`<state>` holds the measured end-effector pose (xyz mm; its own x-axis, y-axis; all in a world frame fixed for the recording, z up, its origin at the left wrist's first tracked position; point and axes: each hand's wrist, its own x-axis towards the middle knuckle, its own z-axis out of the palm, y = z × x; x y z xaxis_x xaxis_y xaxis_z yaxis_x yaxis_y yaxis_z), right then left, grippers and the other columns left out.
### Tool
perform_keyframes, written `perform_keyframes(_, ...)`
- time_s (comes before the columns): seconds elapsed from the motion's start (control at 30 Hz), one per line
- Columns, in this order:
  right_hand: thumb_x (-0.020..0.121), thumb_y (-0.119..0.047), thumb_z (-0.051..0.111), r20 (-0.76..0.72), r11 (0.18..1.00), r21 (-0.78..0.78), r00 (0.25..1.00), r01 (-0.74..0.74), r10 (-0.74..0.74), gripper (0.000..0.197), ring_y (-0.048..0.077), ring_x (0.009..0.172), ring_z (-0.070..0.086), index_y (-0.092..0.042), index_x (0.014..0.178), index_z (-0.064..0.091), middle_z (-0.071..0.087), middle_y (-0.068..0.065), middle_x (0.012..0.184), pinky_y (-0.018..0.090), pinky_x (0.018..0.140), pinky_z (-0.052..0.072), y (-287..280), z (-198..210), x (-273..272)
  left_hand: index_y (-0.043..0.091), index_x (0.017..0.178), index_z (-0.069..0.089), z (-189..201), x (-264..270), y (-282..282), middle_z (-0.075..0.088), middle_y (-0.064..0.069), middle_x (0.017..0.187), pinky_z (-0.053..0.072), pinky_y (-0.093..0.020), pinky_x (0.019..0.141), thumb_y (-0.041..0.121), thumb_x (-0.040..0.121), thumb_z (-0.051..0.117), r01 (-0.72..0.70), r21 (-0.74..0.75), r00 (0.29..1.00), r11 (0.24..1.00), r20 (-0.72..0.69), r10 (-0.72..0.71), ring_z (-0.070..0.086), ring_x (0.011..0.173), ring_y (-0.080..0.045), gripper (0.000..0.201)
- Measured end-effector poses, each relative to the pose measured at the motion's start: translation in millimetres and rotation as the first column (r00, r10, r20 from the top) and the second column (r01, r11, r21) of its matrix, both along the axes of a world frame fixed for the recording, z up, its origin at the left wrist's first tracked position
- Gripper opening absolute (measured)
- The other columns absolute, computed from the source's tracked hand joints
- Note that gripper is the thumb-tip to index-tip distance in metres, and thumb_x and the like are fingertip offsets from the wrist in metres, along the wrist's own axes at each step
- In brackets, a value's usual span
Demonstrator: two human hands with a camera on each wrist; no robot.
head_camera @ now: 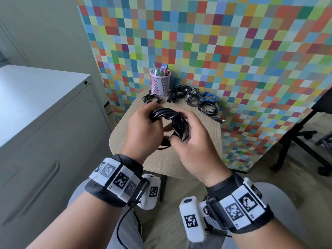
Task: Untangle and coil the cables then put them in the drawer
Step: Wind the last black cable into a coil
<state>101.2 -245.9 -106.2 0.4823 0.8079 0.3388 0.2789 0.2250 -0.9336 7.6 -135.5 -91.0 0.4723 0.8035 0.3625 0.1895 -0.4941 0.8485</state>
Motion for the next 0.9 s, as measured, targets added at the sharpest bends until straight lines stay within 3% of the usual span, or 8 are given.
perform_keyframes(0.07, 0.082, 0.003, 0.065, 0.083, 0.988, -0.004, 0.984, 0.157, -0.156, 0.053, 0.011, 0.113, 0.063, -0.021, 0.128, 0.055, 0.064, -0.003, 0.120, 0.031, 0.100, 0.052, 1.0, -6.7, 1.3, 0.030, 0.081, 0.058, -2.7, 0.9, -0.9, 0.061, 0.009, 0.081, 0.056, -0.042, 0.066, 0.000, 0.081, 0.047, -0.016, 0.084, 0.999, 0.996, -0.027, 0.018, 0.067, 0.077, -0.025, 0.031)
perform_keyframes(0.17, 0.075, -0.003, 0.070, 0.187, 0.932, -0.011, 0.916, 0.363, -0.355, 0.035, 0.012, 0.078, 0.054, -0.021, 0.098, 0.052, 0.055, -0.001, 0.092, 0.022, 0.070, 0.044, 1.3, -9.0, 2.4, 0.023, 0.083, 0.058, -4.1, 5.0, 0.1, 0.058, 0.007, 0.084, 0.042, -0.017, 0.065, -0.007, 0.081, 0.049, -0.049, 0.176, 0.998, 0.983, -0.017, 0.053, 0.051, 0.075, -0.013, 0.031)
perform_keyframes(0.3, 0.075, -0.010, 0.075, 0.126, 0.934, -0.087, 0.934, 0.346, -0.334, 0.019, 0.020, 0.060, 0.059, -0.019, 0.068, 0.059, 0.063, -0.004, 0.062, 0.035, 0.059, 0.053, 2.8, -9.0, 13.5, 0.017, 0.088, 0.062, -3.7, 4.0, 9.9, 0.056, 0.007, 0.089, 0.036, -0.006, 0.066, -0.012, 0.077, 0.053, -0.111, 0.229, 0.993, 0.967, -0.011, 0.117, 0.042, 0.077, -0.006, 0.033)
perform_keyframes(0.4, 0.084, -0.012, 0.080, -0.040, 0.957, -0.107, 0.961, 0.269, -0.275, 0.016, 0.027, 0.068, 0.074, -0.017, 0.074, 0.069, 0.076, 0.005, 0.070, 0.049, 0.067, 0.063, 6.0, -6.2, 17.9, 0.018, 0.088, 0.060, -3.1, 1.3, 12.8, 0.055, 0.007, 0.090, 0.037, -0.009, 0.065, -0.012, 0.078, 0.055, -0.144, 0.253, 0.989, 0.957, 0.003, 0.148, 0.044, 0.077, -0.007, 0.032)
perform_keyframes(0.53, 0.093, -0.003, 0.072, -0.291, 0.991, -0.089, 0.948, 0.104, -0.126, 0.019, 0.021, 0.084, 0.076, -0.013, 0.082, 0.060, 0.078, 0.008, 0.080, 0.035, 0.076, 0.057, 10.0, -1.4, 10.2, 0.021, 0.087, 0.054, -1.6, -0.2, 17.9, 0.055, 0.008, 0.088, 0.037, -0.030, 0.063, -0.008, 0.081, 0.053, -0.162, 0.268, 0.985, 0.950, -0.006, 0.170, 0.048, 0.078, -0.016, 0.029)
perform_keyframes(0.7, 0.101, -0.007, 0.064, -0.323, 0.996, -0.086, 0.945, 0.025, -0.051, 0.017, 0.021, 0.078, 0.065, -0.014, 0.085, 0.061, 0.062, -0.006, 0.059, 0.045, 0.089, 0.054, 7.3, 0.7, 9.5, 0.008, 0.089, 0.060, -2.7, -0.2, 28.5, 0.061, 0.001, 0.083, 0.045, -0.038, 0.067, -0.008, 0.081, 0.049, -0.188, 0.244, 0.980, 0.951, -0.014, 0.197, 0.052, 0.079, -0.024, 0.021)
perform_keyframes(0.8, 0.101, -0.003, 0.062, -0.367, 0.996, -0.087, 0.930, 0.002, -0.034, 0.016, 0.016, 0.064, 0.061, -0.011, 0.087, 0.063, 0.058, -0.006, 0.055, 0.042, 0.079, 0.060, 2.2, 3.4, 11.5, 0.009, 0.090, 0.060, -3.8, -1.3, 31.2, 0.061, 0.002, 0.083, 0.044, -0.036, 0.066, -0.008, 0.082, 0.048, -0.197, 0.245, 0.977, 0.949, -0.028, 0.210, 0.053, 0.080, -0.026, 0.023)
perform_keyframes(0.9, 0.102, -0.006, 0.061, -0.372, 0.994, -0.103, 0.928, -0.042, 0.001, 0.009, 0.008, 0.040, 0.036, -0.010, 0.094, 0.063, 0.044, -0.008, 0.050, 0.032, 0.044, 0.046, -6.6, 4.8, 17.0, 0.015, 0.085, 0.057, -1.3, -3.3, 35.5, 0.057, 0.008, 0.075, 0.039, -0.032, 0.063, -0.007, 0.085, 0.047, -0.198, 0.172, 0.977, 0.965, -0.045, 0.209, 0.051, 0.074, -0.021, 0.024)
